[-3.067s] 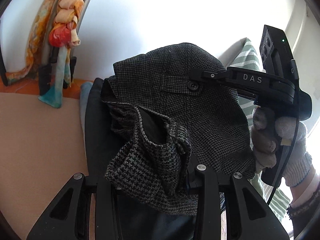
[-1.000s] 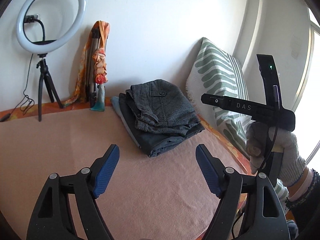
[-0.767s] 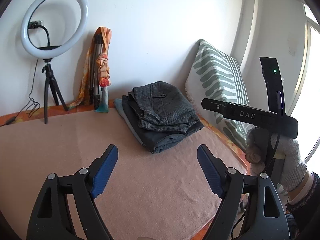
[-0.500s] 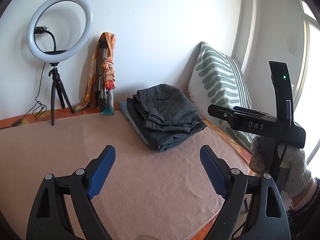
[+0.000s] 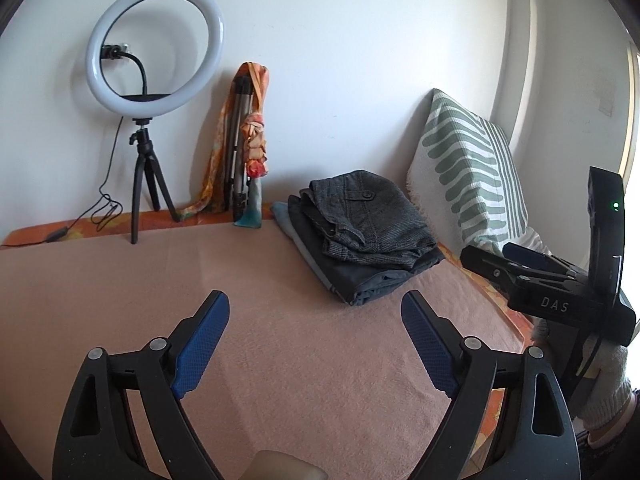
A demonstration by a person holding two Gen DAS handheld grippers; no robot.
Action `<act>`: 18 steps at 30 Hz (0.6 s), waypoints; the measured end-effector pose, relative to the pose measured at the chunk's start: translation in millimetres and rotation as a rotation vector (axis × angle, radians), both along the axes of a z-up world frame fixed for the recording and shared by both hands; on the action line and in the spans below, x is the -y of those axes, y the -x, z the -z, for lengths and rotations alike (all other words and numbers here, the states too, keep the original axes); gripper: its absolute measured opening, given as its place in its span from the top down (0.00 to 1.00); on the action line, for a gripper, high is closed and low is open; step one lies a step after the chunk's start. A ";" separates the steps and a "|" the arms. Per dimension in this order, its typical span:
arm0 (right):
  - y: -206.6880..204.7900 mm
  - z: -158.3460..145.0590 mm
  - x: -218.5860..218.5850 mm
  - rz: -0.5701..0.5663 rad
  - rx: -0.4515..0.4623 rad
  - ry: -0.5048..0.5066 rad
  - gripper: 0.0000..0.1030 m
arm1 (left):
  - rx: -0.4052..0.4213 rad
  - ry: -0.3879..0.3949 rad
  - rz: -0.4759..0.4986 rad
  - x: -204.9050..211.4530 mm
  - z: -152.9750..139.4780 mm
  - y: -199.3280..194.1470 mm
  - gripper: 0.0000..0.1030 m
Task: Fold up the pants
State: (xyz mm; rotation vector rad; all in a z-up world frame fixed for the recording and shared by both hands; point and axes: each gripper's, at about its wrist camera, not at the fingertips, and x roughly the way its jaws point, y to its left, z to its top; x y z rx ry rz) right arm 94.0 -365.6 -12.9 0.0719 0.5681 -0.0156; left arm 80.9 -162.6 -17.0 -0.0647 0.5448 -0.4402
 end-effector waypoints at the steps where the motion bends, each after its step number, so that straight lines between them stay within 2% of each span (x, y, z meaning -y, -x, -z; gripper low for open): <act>1: 1.6 -0.8 -1.3 0.001 0.007 0.008 0.00 | 0.005 -0.011 -0.007 -1.1 -0.6 -0.5 0.03; 7: 8.0 -3.7 -2.2 0.009 0.027 0.025 0.00 | 0.033 0.001 -0.024 -9.2 -4.8 2.6 0.01; 18: 7.4 2.3 -1.5 0.017 0.013 0.033 0.00 | 0.061 -0.070 -0.021 -8.6 4.9 6.9 0.01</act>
